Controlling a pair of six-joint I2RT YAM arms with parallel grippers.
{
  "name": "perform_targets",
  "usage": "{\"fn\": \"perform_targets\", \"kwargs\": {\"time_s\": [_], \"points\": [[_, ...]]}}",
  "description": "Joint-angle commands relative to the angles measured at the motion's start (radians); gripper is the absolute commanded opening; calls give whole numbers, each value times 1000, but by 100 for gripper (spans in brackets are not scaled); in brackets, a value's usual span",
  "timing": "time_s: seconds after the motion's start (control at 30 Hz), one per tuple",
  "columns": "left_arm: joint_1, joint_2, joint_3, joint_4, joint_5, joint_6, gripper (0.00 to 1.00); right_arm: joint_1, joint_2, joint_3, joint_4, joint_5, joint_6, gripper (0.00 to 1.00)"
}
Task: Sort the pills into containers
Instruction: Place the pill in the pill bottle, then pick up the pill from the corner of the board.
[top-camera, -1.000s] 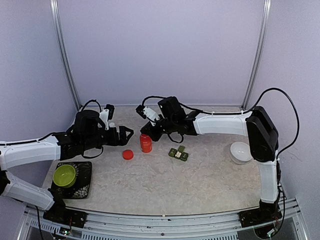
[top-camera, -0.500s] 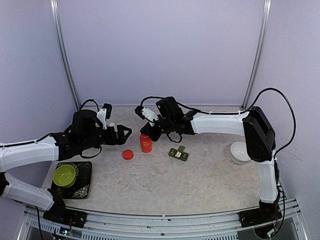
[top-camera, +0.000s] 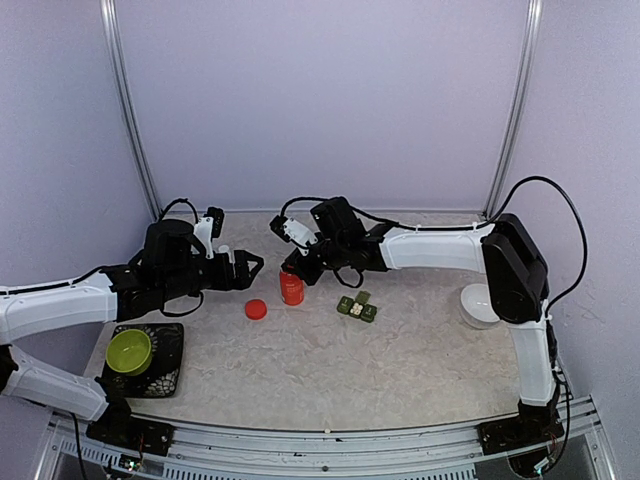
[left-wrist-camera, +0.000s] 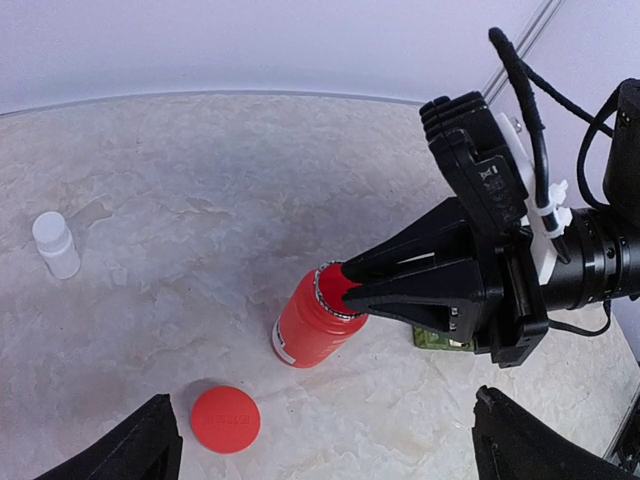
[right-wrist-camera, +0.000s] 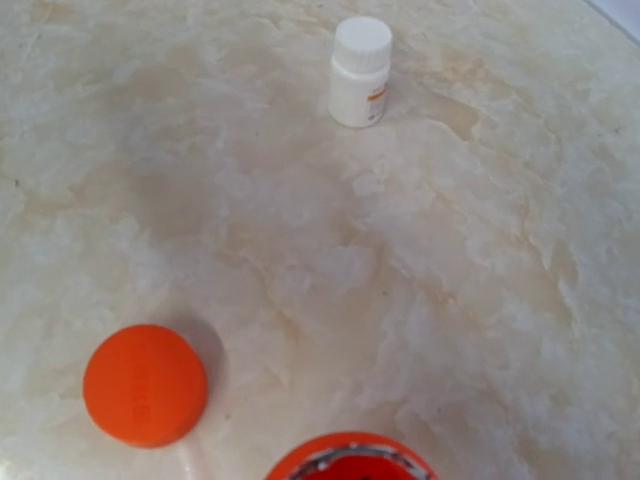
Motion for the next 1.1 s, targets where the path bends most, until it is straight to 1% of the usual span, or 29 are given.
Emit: {"fn": "perform_targets", "kwargs": {"time_s": [0.0, 0.17, 0.3, 0.37, 0.53, 0.57, 0.67, 0.77, 0.83, 0.9, 1.07], "points": [[9, -15, 5, 8, -1, 1, 99, -5, 20, 26, -12, 10, -12, 18], [9, -16, 2, 7, 1, -1, 99, -5, 4, 23, -21, 9, -10, 21], [8, -29, -3, -3, 0, -2, 99, -3, -109, -68, -7, -23, -3, 24], [9, -39, -5, -10, 0, -1, 99, 7, -209, -180, 25, -41, -4, 26], [7, -57, -27, -4, 8, -8, 99, 73, -482, -534, 120, -90, -28, 33], [7, -58, -32, 2, 11, -10, 99, 102, -521, -610, 123, -102, -32, 35], [3, -59, -40, 8, 20, -14, 99, 183, -613, -740, 110, -122, -47, 39], [-2, -54, -43, 13, 24, -19, 99, 262, -656, -825, 84, -116, -51, 41], [-6, -52, -43, 14, 25, -22, 99, 302, -666, -868, 75, -118, -52, 41], [-12, -53, -40, 14, 24, -24, 99, 323, -662, -899, 75, -141, -60, 39], [-23, -58, -26, -5, 7, -22, 99, 352, -604, -916, 43, -164, -99, 40]]}}
